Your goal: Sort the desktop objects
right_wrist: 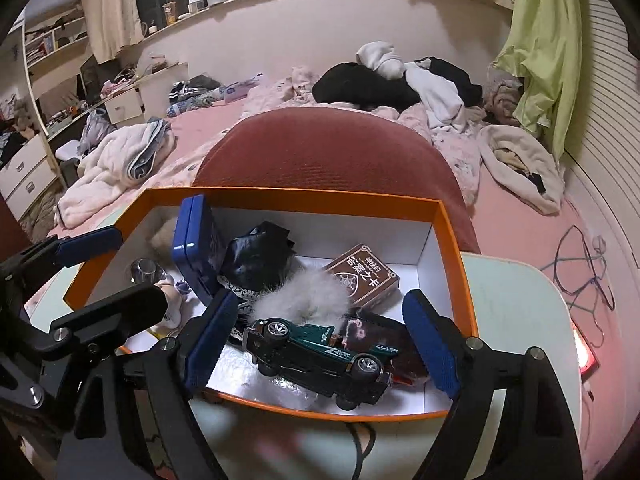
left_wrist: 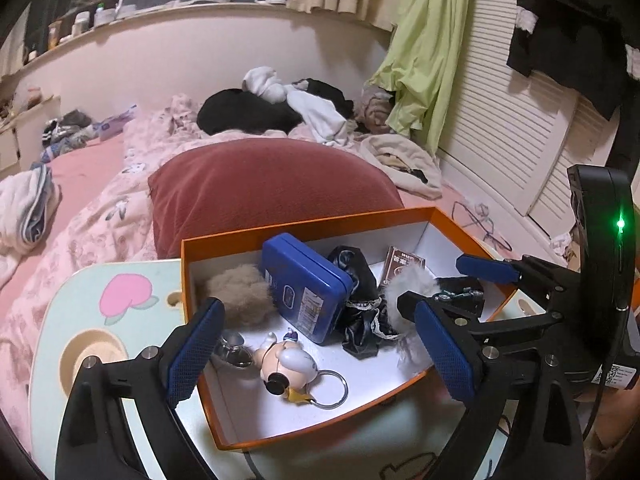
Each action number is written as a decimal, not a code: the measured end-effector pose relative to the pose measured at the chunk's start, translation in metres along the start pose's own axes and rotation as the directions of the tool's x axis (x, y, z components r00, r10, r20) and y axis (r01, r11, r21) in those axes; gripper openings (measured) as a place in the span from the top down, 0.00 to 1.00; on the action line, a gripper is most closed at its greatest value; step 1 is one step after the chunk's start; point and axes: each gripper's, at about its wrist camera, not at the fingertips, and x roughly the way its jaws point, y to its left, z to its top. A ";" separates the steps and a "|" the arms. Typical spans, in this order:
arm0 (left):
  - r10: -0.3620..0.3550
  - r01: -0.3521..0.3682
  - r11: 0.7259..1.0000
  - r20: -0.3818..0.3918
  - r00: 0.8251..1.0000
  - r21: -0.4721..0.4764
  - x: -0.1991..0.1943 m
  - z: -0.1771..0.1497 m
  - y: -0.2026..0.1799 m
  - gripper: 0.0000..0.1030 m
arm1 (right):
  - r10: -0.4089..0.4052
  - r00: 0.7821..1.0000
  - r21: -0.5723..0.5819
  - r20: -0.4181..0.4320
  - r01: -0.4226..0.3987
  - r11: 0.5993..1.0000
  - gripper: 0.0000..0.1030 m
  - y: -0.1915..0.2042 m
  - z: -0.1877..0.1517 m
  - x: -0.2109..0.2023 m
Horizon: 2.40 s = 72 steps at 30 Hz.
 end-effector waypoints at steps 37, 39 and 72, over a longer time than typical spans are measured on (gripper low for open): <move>0.308 -0.338 0.939 -0.281 0.909 -0.064 -0.008 -0.083 0.004 0.00 | -0.079 0.961 0.040 -0.266 0.093 0.995 0.00 -0.005 -0.073 -0.037; 0.306 -0.336 0.940 -0.281 0.909 -0.064 -0.011 -0.086 0.005 0.00 | -0.079 0.960 0.038 -0.269 0.092 0.995 0.00 -0.006 -0.073 -0.037; 0.306 -0.336 0.940 -0.283 0.909 -0.063 -0.012 -0.072 -0.002 0.00 | -0.081 0.959 0.033 -0.272 0.094 0.995 0.00 -0.001 -0.059 -0.037</move>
